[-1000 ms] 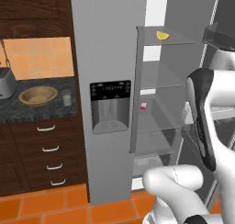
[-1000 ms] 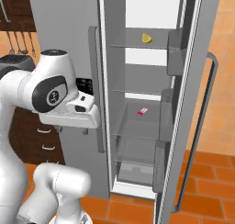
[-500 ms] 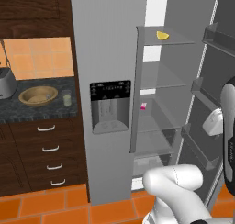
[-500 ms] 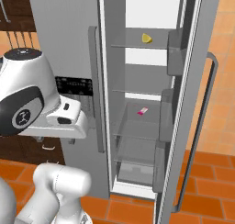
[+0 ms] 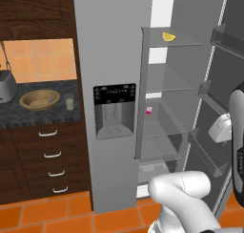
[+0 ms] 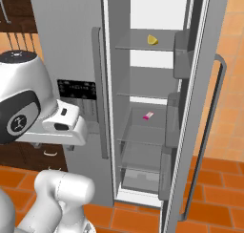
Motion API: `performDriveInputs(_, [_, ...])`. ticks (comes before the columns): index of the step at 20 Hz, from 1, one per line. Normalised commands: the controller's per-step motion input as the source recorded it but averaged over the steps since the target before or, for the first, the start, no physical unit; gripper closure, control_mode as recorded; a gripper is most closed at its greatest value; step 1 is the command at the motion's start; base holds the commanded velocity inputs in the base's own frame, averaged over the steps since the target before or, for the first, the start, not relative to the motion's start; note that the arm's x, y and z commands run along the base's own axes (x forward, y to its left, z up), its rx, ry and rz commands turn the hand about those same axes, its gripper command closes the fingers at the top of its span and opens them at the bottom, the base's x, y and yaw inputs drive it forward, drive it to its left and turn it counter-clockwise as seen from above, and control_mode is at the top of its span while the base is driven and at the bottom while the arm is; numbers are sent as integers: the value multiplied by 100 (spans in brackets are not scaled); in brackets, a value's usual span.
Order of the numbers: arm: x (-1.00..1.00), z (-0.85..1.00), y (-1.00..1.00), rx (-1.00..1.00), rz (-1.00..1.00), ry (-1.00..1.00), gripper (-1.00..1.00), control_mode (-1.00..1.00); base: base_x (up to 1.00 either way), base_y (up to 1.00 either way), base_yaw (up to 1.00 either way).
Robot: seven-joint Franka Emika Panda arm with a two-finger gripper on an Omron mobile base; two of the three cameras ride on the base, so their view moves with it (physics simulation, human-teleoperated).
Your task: Grab a lemon wedge from the fridge and one ice cube from the ice bowl, and put them in the glass of lemonade.
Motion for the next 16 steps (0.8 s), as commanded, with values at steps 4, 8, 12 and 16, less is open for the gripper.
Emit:
performDriveInputs(4, [0, -9, 0, 0, -1, 0, -100, -100, 0, 0, 0])
performDriveInputs(8, [0, -8, -1, 0, -1, 0, -100, 100, 6, -15, 0])
performDriveInputs(12, [0, 0, 0, 0, 0, 0, -100, 100, 35, -66, 0])
performDriveInputs(16, [0, 0, 0, 0, 0, 0, -100, 100, 29, -13, -7])
